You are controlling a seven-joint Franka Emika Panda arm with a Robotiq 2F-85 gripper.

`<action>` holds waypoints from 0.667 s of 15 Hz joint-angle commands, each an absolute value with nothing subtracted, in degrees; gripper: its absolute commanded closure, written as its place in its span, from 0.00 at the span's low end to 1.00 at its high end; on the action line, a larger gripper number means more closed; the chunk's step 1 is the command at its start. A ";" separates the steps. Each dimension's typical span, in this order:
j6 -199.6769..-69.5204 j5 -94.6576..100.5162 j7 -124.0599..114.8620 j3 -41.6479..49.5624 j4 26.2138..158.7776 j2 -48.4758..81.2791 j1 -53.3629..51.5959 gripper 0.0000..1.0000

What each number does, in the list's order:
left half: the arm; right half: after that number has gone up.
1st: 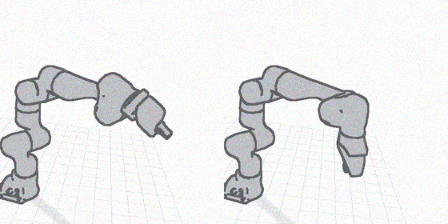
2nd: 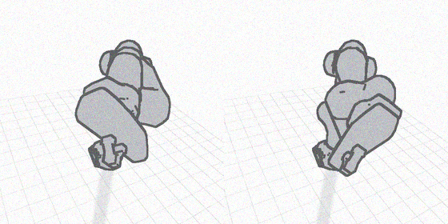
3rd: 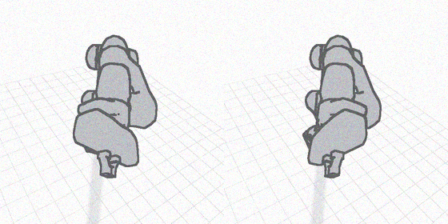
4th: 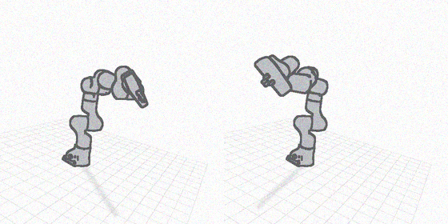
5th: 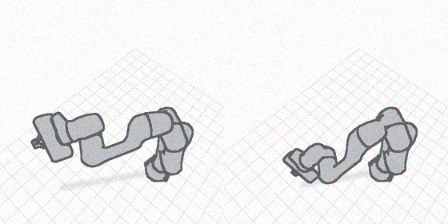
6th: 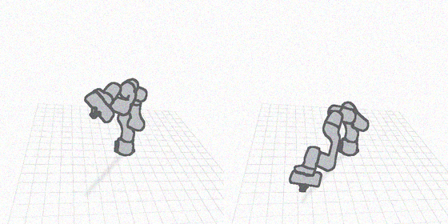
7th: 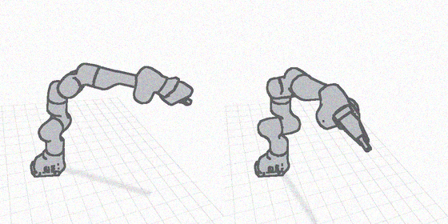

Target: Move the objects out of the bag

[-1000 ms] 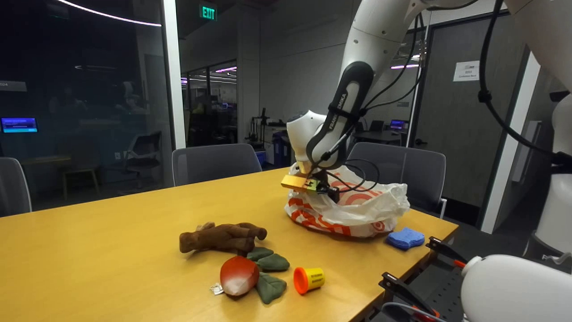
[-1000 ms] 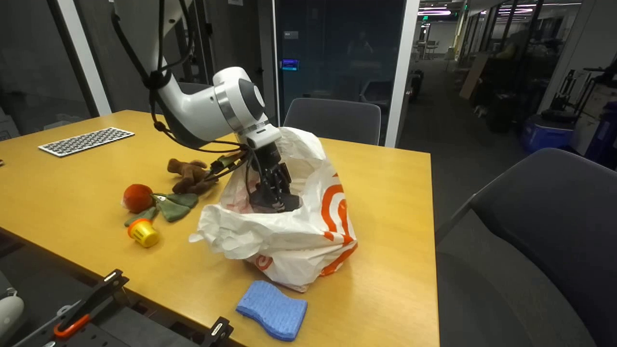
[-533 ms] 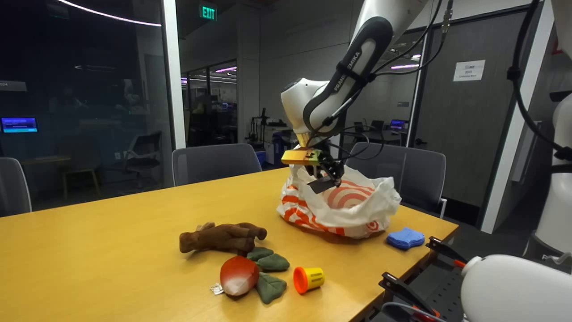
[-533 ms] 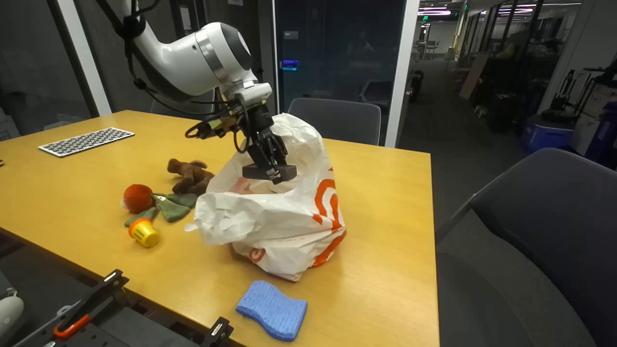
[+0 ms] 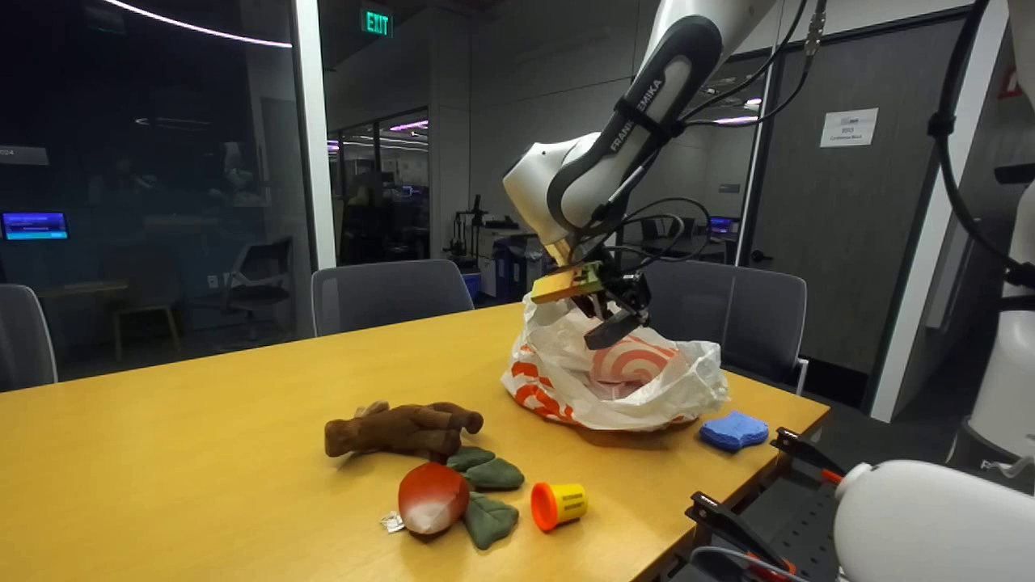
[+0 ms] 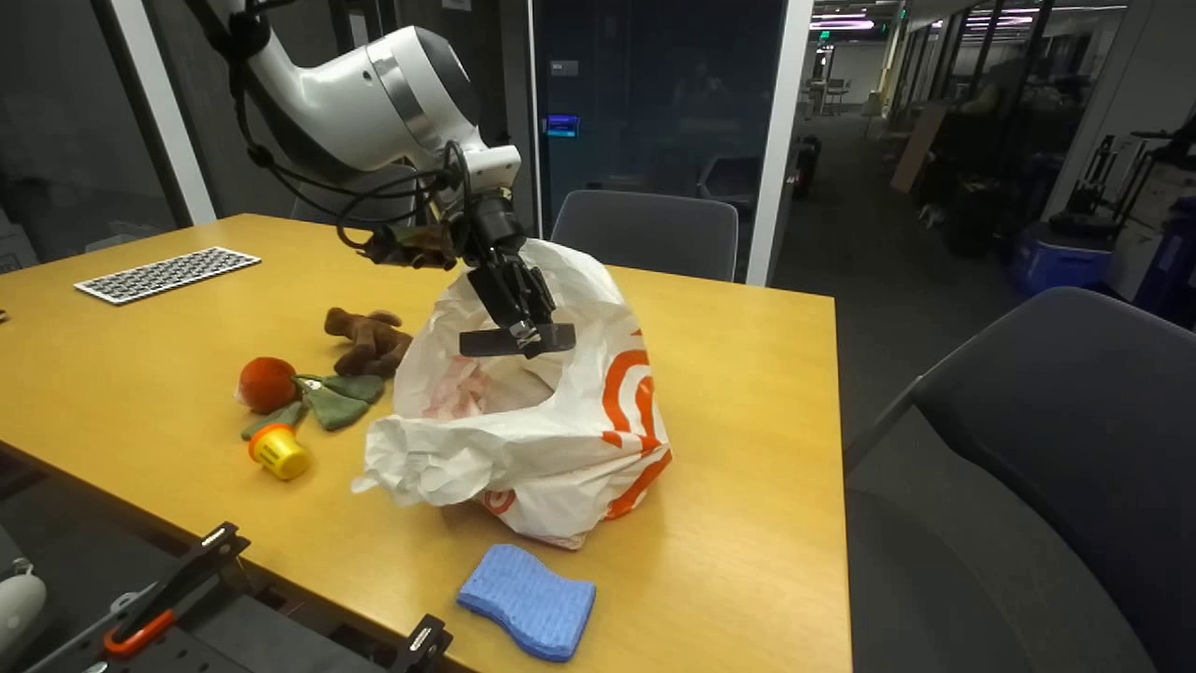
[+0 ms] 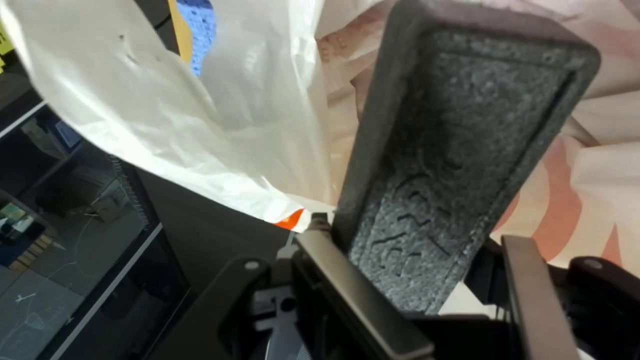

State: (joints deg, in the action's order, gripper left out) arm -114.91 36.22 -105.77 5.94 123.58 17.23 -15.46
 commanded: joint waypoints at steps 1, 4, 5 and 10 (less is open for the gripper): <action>-115.14 29.53 -92.98 1.34 125.97 10.11 -10.65 0.66; -114.74 23.47 -82.96 -1.05 126.81 6.37 -9.74 0.66; -115.15 21.57 -80.02 -1.82 127.06 5.70 -9.66 0.66; -120.11 13.85 -68.23 -5.73 128.58 5.32 -10.62 0.66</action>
